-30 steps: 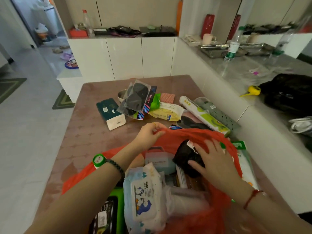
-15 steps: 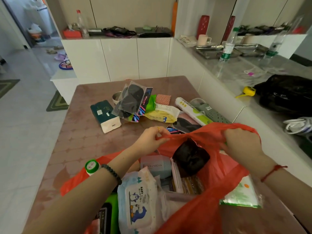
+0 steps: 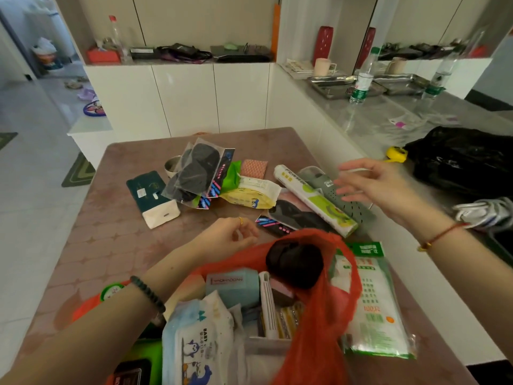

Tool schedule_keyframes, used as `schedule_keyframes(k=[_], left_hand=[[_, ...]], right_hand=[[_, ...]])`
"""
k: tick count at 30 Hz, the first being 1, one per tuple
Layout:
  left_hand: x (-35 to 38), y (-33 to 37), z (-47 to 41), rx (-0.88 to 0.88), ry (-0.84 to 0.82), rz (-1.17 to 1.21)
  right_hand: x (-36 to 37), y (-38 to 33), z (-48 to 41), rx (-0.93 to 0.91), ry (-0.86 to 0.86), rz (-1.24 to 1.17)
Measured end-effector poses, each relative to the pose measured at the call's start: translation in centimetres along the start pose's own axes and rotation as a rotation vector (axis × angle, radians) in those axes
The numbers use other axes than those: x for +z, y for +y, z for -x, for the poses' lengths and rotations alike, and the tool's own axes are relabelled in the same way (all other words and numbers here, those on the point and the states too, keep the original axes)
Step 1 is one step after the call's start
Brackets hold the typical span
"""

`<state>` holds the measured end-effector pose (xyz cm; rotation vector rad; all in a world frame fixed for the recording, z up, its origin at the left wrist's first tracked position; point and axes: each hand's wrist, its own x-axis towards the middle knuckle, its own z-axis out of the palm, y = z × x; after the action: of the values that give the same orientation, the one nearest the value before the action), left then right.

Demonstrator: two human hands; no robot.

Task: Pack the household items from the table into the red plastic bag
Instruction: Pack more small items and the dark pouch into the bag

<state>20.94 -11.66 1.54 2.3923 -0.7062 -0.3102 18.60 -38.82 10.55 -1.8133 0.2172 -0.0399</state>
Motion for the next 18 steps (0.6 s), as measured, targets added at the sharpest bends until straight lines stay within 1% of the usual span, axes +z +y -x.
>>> schedule_keyframes(k=[2, 5, 8, 10, 12, 14, 15, 16, 18], left_hand=[[0.0, -0.2, -0.7, -0.023, 0.017, 0.026], [0.3, -1.0, -1.8, -0.082, 0.021, 0.071], [1.4, -2.0, -3.0, -0.148, -0.053, 0.05], [2.4, -2.5, -4.1, -0.18, -0.075, 0.051], [3.4, -3.0, -5.2, -0.233, -0.073, 0.105], [4.2, -3.7, -6.2, -0.306, -0.05, 0.18], [4.5, -4.0, -6.6, -0.345, -0.037, 0.227], [4.8, -4.3, -7.0, -0.381, -0.019, 0.281], [5.3, -4.7, -7.5, -0.443, 0.019, 0.388]], right_hand=[[0.9, 2.1, -3.3, 0.07, 0.002, 0.1], [2.3, 5.5, -7.6, 0.086, -0.031, 0.326], [4.2, 8.6, -10.1, 0.106, -0.164, 0.607], [5.5, 10.7, -11.4, 0.088, -0.237, 0.774], [7.0, 13.0, -12.3, 0.047, -0.324, 0.879], [8.7, 15.3, -12.8, 0.044, -0.459, 0.989], [9.6, 16.3, -12.8, 0.046, -0.522, 1.086], [10.2, 16.9, -12.8, 0.04, -0.549, 1.191], [10.7, 17.4, -12.9, -0.046, -0.507, 1.348]])
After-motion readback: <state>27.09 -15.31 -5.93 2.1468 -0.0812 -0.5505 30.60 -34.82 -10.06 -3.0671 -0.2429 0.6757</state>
